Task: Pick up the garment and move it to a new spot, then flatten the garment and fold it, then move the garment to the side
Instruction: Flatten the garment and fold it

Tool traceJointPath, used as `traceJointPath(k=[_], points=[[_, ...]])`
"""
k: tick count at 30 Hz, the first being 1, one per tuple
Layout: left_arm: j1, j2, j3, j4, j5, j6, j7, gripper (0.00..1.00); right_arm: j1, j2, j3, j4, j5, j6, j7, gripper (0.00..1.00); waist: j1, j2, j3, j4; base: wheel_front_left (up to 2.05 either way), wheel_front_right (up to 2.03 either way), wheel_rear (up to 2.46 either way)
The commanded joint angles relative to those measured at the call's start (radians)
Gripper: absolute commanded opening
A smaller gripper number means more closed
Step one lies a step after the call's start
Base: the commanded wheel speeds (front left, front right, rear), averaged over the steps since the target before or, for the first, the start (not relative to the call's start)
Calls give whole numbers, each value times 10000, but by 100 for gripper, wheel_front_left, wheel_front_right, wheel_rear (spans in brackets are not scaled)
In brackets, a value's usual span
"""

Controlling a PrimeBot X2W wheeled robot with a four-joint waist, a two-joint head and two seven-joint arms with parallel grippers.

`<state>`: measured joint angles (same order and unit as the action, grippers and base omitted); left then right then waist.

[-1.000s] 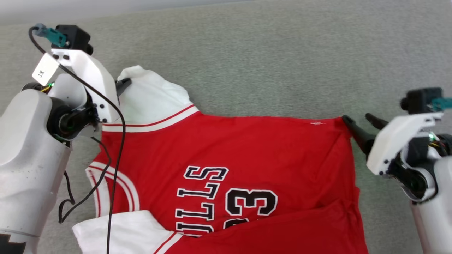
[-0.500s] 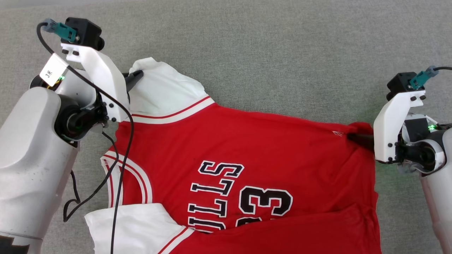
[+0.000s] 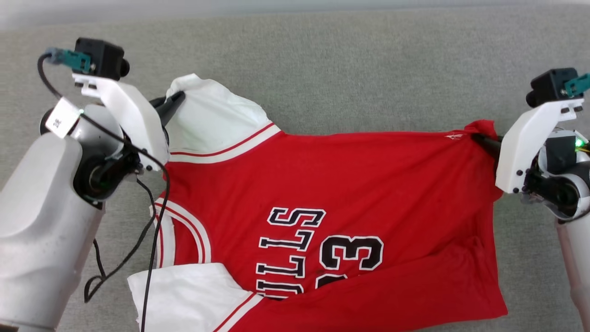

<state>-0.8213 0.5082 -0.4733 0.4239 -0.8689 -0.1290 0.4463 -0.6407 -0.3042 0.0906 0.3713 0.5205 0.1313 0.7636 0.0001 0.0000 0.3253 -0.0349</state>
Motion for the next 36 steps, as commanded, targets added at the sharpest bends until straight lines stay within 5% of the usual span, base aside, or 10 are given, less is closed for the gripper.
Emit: traceJointPath(k=[1,14,23,33,34,35,36], points=[[344,65,118,-107,-70,44,-240,0,315,-109,-18,-215,3,-10,-297,0,-1,0,-298,101,0,0,0],[4076,218,431,-1976,-229,1244,-1838,0,3289,12,-551,-1463,-364,-11,-2502,0,-1,0,-1589,488,0,0,0],[6846,115,381,-3088,-551,2172,-2277,0,5465,401,-959,-1665,-74,-10,-2915,0,-1,0,-2215,742,0,0,0],[8339,-188,101,-3228,-936,2540,-2256,0,6750,798,-1345,-1479,45,-10,-2982,0,-1,0,-2510,780,0,0,0],[8383,-255,35,-3152,-920,2505,-2252,0,6835,865,-1353,-1458,50,-10,-3027,15,-1,0,-2532,770,0,0,0],[8405,-338,-25,-3065,-917,2460,-2290,0,6892,909,-1339,-1459,17,-10,-3100,67,-1,0,-2549,761,0,0,0],[8399,-423,-85,-2985,-900,2446,-2326,6,6933,977,-1325,-1490,40,-10,-3222,100,-1,0,-2572,753,0,0,0]])
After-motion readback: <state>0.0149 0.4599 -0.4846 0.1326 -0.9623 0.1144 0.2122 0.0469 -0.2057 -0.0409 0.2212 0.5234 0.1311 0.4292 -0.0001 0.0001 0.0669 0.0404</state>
